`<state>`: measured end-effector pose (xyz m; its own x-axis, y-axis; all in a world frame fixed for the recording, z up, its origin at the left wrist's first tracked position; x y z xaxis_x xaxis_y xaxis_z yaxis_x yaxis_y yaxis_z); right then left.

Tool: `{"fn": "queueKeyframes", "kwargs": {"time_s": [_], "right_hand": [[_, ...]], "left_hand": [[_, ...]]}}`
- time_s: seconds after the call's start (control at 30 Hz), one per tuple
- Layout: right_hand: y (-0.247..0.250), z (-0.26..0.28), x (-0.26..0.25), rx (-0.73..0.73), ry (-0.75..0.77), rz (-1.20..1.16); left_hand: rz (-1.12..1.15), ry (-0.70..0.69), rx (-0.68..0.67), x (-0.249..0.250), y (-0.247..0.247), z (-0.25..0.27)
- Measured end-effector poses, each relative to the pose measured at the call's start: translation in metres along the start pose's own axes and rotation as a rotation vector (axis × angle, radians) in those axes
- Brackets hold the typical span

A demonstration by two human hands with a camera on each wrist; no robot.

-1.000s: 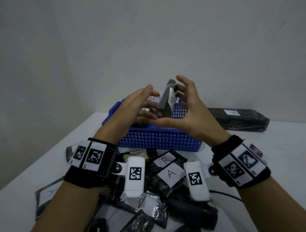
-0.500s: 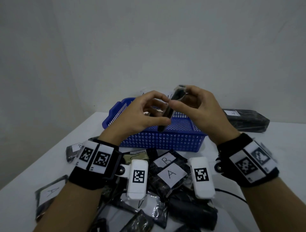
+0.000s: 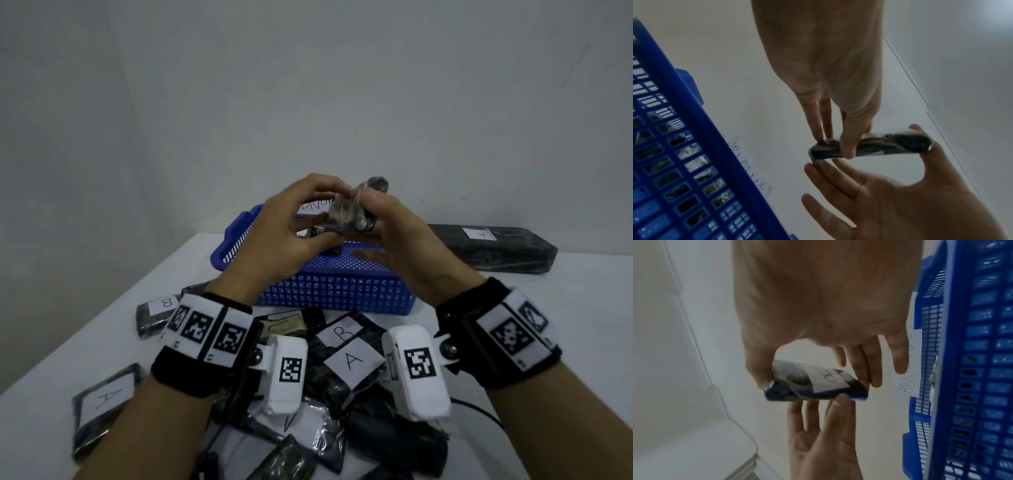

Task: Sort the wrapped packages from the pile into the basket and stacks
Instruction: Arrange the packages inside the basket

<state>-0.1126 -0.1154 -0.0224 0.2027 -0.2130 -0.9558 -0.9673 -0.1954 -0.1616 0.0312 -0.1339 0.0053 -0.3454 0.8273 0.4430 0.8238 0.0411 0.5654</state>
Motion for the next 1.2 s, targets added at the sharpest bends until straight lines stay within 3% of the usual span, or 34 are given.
{"fn": "queueKeyframes", "kwargs": {"time_s": [0.1,0.2,0.27,0.33,0.43,0.63,0.8,1.07,1.2], "right_hand": [[0.006,-0.001,-0.008,0.071,0.149,0.030],[0.004,0.006,-0.018,0.005,0.286,0.312],[-0.002,0.008,-0.019,-0.065,0.315,0.504],[-0.005,0.007,-0.016,-0.114,0.314,0.572],[-0.006,0.009,-0.016,-0.151,0.275,0.476],[-0.005,0.007,-0.027,0.071,0.529,0.378],[0.010,0.007,-0.036,0.115,0.529,0.350],[-0.001,0.011,-0.029,-0.180,0.296,0.165],[-0.004,0.009,-0.029,-0.092,0.347,0.136]], "left_hand": [[0.087,0.081,-0.003,-0.004,0.002,-0.002],[0.260,0.312,-0.102,-0.009,-0.001,0.001],[0.340,0.393,-0.192,-0.012,-0.006,0.004],[0.358,0.403,-0.209,-0.013,-0.006,0.006],[0.335,0.375,-0.201,-0.014,-0.003,0.007],[0.256,0.320,-0.255,-0.014,-0.004,0.008],[0.245,0.310,-0.283,-0.016,-0.006,0.008],[0.490,0.451,-0.303,-0.018,-0.011,0.012],[0.296,0.389,-0.188,-0.018,0.001,0.007]]}}
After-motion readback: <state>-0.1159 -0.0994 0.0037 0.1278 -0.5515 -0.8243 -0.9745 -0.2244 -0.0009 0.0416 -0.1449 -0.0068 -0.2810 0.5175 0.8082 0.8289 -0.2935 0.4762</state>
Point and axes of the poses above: each hand's wrist, its own z-axis away from the middle knuckle, its own y-axis out of the back of the hand, x = y × z, the point moved 6 cm from there along -z, towards the middle knuckle, and after that the axes turned 15 degrees about -z, right-handed, at the moved point
